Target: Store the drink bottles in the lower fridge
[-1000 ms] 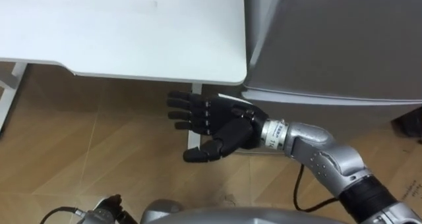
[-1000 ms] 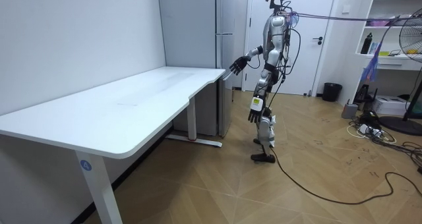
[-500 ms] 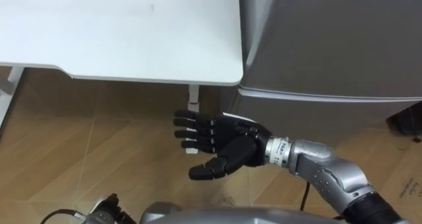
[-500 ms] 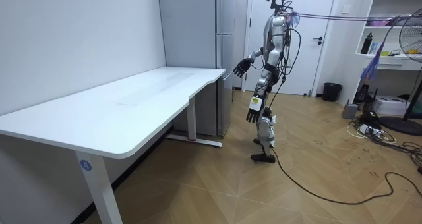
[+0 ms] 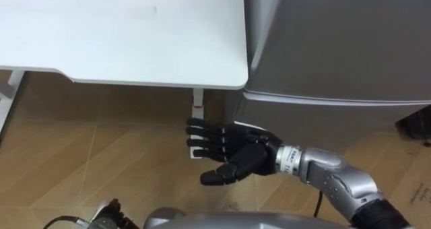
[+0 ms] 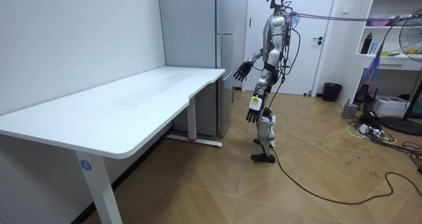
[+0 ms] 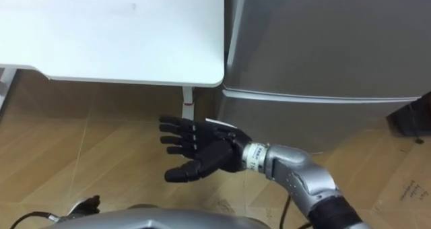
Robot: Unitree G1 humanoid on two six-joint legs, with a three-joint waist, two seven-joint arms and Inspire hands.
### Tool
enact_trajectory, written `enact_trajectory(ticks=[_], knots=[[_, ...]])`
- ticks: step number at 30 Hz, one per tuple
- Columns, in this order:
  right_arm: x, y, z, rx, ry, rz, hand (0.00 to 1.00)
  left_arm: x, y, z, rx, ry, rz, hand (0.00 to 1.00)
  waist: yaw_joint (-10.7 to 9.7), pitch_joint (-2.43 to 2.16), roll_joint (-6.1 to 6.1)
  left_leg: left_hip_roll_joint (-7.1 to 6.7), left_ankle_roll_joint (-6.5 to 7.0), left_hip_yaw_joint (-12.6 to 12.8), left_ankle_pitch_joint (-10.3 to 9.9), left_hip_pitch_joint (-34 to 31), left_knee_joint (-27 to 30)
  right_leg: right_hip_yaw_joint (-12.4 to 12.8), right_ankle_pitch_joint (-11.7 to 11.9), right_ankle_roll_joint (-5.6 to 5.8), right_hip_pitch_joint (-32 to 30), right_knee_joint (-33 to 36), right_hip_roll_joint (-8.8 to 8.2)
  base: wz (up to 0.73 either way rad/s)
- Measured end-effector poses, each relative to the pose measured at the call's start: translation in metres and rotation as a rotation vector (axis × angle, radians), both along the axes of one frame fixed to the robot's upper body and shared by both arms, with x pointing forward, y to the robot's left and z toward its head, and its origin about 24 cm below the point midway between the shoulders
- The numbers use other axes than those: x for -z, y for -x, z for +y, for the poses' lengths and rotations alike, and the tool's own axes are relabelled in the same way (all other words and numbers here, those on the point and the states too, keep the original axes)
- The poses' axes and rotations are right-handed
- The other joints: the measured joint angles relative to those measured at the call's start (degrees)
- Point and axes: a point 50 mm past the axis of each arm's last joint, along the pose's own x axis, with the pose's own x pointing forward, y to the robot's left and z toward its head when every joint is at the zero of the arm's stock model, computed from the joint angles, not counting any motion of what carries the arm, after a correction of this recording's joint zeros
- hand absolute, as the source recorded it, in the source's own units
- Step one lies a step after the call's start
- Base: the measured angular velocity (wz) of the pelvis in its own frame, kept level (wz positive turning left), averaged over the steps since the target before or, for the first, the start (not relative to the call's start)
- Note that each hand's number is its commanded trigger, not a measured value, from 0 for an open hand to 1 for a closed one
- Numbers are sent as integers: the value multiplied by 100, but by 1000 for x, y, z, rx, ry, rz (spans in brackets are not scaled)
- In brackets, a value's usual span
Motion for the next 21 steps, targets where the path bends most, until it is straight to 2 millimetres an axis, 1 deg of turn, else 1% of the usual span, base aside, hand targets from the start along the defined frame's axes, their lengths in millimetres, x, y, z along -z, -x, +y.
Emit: enact_trajectory(ticks=[2, 4, 5, 7, 8, 10, 11, 13, 14, 16, 19, 21], knots=[[9, 5, -8, 31, 27, 47, 0, 0, 2, 0, -1, 2, 5, 0, -34, 3, 5, 0, 0, -10, 0, -1, -1, -7, 0, 0, 3, -4, 0, 0], [23, 12, -19, 91, 74, 117, 0, 1, 7, 0, -18, 6, 15, 0, -132, 5, 10, 0, 0, -34, 0, -1, 1, -28, 0, 0, 12, -4, -4, 5], [26, 15, -23, 110, 88, 137, 0, 1, 8, 0, -22, 7, 18, 0, -136, 7, 13, 0, 0, -34, 0, -2, 1, -28, -1, 1, 11, -5, -4, 0], [40, 26, -37, 177, 144, 219, 0, 2, 14, 0, -28, 7, 35, 0, -173, 7, 12, -7, 0, -36, -1, -13, 2, -23, -6, 8, 2, -15, -10, 0], [43, 29, -42, 197, 158, 240, 0, 2, 14, 0, -31, 10, 36, 0, -180, 7, 11, -15, 0, -39, -1, -19, 2, -23, -9, 12, 3, -28, -14, 4], [57, 45, -61, 278, 239, 331, 0, 3, 17, -2, -55, 16, 40, 0, -202, 6, 18, -46, 5, -78, 2, -2, 0, -30, -17, 23, 75, -100, -34, 10], [61, 49, -65, 293, 266, 353, 0, 3, 18, -1, -57, 16, 40, 0, -201, 4, 17, -52, 6, -83, 2, 10, 0, -32, -21, 31, 87, -99, -37, 7], [70, 60, -76, 310, 380, 398, 0, 2, 18, 0, -64, 14, 40, 0, -228, 4, 12, -63, 9, -84, 4, 7, 7, -32, -25, 38, 87, -101, -47, 0], [71, 63, -78, 315, 406, 405, 0, 2, 18, 0, -63, 14, 40, 0, -246, 5, 13, -67, 10, -88, 4, 3, 11, -32, -29, 43, 87, -102, -49, 0], [79, 75, -85, 327, 496, 444, 0, 2, 18, 0, -62, 13, 37, 0, -290, 3, 8, -76, 11, -91, 4, 2, 15, -29, -37, 55, 85, -104, -57, 0], [85, 88, -92, 352, 560, 501, 0, 2, 14, 1, -61, 12, 27, 0, -299, 5, 4, -77, 11, -84, 4, 6, 20, -17, -40, 58, 79, -108, -57, 0], [87, 93, -94, 347, 595, 515, 0, 2, 14, 1, -63, 13, 24, 0, -306, 6, 4, -76, 11, -84, 4, 9, 20, -10, -42, 59, 77, -109, -55, 0]])
